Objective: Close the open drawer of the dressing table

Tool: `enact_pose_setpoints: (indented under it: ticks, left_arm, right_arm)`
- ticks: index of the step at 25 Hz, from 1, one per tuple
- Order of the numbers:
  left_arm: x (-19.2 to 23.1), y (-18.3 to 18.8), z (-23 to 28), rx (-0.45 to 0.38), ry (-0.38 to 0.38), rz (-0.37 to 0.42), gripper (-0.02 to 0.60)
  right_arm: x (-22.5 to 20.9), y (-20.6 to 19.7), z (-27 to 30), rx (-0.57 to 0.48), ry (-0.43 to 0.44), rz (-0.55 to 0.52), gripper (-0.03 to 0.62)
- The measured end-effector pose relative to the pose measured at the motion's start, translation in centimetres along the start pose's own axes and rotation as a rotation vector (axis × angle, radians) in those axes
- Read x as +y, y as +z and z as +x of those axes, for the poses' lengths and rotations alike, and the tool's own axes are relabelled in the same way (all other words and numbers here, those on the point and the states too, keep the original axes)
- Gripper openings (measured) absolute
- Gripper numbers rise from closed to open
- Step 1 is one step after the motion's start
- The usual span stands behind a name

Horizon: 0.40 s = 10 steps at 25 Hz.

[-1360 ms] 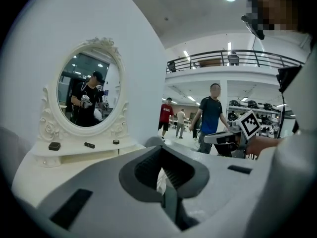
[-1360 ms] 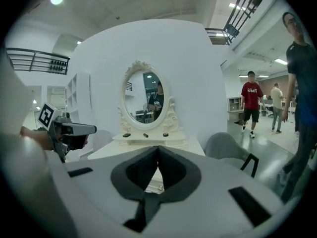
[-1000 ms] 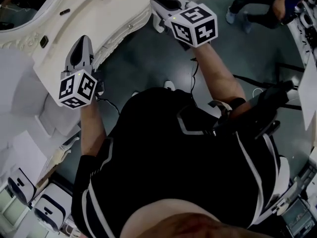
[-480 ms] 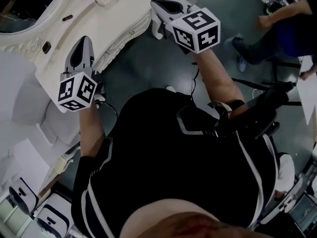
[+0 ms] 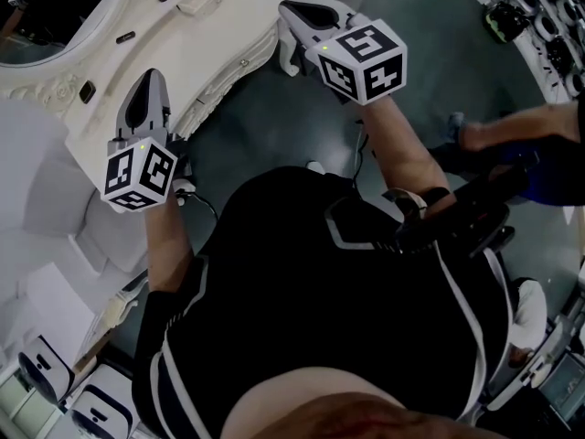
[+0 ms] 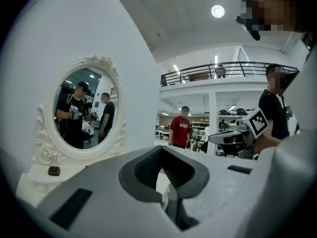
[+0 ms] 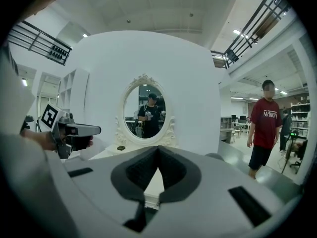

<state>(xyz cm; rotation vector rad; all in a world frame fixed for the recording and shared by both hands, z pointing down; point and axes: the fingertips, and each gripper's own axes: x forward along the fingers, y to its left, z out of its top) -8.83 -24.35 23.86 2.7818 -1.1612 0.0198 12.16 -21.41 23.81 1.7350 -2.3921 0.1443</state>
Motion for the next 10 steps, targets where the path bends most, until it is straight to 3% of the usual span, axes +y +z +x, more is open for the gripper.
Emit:
enact_pose_setpoints:
  ticks: [10]
  left_arm:
    - [0.5, -0.3, -0.9, 0.016, 0.000, 0.021, 0.005]
  right_arm:
    - [1.2, -0.1, 0.0, -0.012, -0.015, 0.010, 0.005]
